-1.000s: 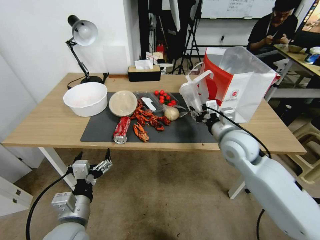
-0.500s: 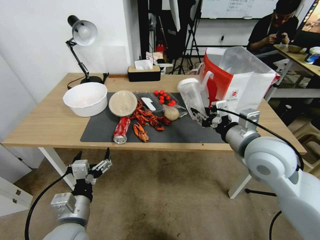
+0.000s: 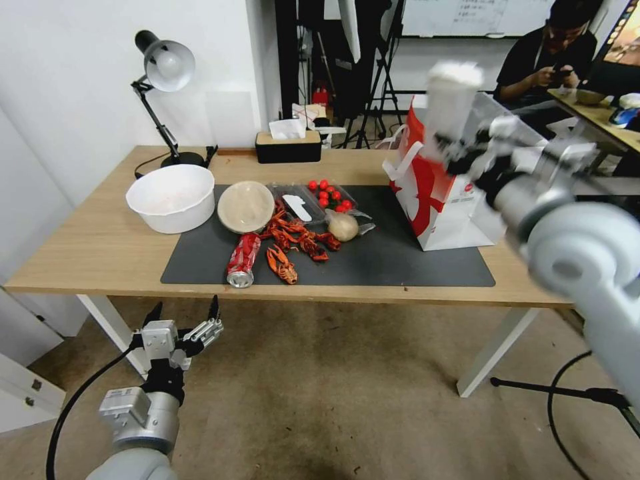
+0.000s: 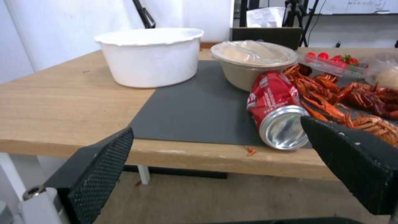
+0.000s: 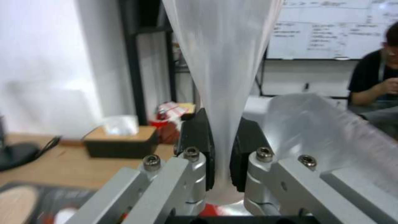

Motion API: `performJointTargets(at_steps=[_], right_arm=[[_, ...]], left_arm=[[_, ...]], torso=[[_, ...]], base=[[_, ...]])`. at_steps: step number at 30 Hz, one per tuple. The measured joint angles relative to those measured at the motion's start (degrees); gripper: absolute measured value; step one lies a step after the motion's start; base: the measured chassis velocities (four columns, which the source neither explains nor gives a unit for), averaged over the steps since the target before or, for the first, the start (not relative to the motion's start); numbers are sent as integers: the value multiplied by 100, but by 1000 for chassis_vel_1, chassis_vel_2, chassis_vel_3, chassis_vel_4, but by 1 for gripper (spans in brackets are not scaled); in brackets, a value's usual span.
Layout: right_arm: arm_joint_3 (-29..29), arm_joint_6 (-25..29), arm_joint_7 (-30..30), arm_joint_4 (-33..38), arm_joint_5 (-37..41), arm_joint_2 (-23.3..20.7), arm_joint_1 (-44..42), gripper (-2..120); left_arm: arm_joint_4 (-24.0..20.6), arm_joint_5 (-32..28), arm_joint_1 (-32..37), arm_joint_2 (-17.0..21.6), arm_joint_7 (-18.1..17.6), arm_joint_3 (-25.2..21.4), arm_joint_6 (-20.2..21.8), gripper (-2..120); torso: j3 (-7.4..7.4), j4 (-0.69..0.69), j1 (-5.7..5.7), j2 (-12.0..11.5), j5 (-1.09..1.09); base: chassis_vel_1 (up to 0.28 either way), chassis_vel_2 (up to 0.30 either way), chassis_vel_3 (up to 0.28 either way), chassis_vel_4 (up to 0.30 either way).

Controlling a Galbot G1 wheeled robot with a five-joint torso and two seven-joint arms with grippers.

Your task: Pick up the trash from the table and place it into the takeout bag.

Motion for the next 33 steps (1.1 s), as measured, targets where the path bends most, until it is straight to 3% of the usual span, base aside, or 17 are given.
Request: performJointTargets(at_steps=[6, 15, 33], right_arm=[[-160, -123, 119, -689, 207, 74, 607, 5], [-223, -362, 493, -1177, 497, 308, 698, 10], [-220, -513, 913, -1240, 996, 493, 683, 76]], left_arm=[[27, -1, -3, -6, -3, -2, -8, 100], [61, -3, -2, 5, -5, -15, -10, 100], [115, -32, -53, 45, 5, -32, 5, 100]], torso=[[0, 1, 0, 0, 1], [0, 0, 0, 0, 1], [0, 0, 0, 0, 1]], base=[[0, 0, 0, 0], [0, 0, 0, 0], [0, 0, 0, 0]])
